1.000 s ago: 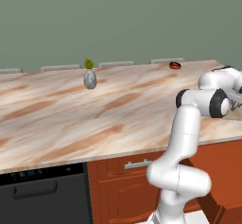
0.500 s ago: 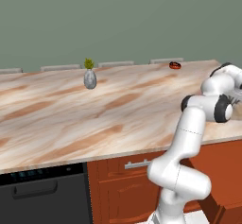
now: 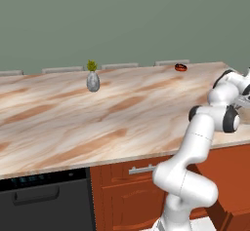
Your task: Open the drawer on the right and place the cutting tools on the cutting board.
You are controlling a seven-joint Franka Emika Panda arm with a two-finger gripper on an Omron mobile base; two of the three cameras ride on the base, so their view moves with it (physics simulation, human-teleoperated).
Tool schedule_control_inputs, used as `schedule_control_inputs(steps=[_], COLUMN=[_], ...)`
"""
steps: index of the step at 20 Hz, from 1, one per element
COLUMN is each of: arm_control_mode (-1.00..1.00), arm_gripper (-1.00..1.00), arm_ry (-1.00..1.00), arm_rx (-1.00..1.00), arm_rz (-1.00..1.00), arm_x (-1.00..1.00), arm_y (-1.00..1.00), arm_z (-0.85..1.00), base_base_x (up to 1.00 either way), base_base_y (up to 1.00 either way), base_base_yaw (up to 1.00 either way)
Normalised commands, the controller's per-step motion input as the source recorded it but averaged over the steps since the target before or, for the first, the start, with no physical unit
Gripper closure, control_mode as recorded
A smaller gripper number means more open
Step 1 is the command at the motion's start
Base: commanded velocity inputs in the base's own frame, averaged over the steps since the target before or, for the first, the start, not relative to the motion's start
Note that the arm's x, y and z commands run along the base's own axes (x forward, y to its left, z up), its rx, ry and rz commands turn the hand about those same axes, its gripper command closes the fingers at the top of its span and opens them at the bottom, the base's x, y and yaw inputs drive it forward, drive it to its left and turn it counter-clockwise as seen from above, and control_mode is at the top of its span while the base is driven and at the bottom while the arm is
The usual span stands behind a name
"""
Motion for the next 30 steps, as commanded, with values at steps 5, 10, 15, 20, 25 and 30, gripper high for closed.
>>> schedule_control_inputs(steps=[5, 10, 15, 20, 25, 30], arm_control_mode=[-1.00, -1.00, -1.00, -1.00, -1.00, -1.00], arm_gripper=[-1.00, -1.00, -1.00, -1.00, -1.00, -1.00], arm_ry=[-0.03, -0.07, -0.03, -0.02, -0.13, -0.15], arm_rx=[0.01, 0.01, 0.00, -0.10, -0.15, -0.17], arm_rz=[0.00, 0.00, 0.00, 0.00, 0.00, 0.00], arm_x=[0.00, -0.08, -0.78, -1.00, -1.00, -1.00], arm_y=[-0.03, -0.01, -0.13, -0.03, -0.20, -0.12], arm_z=[0.07, 0.08, -0.09, -0.66, -0.89, -0.97], base_base_x=[0.00, 0.00, 0.00, 0.00, 0.00, 0.00], base_base_y=[0.00, 0.00, 0.00, 0.00, 0.00, 0.00], base_base_yaw=[0.00, 0.00, 0.00, 0.00, 0.00, 0.00])
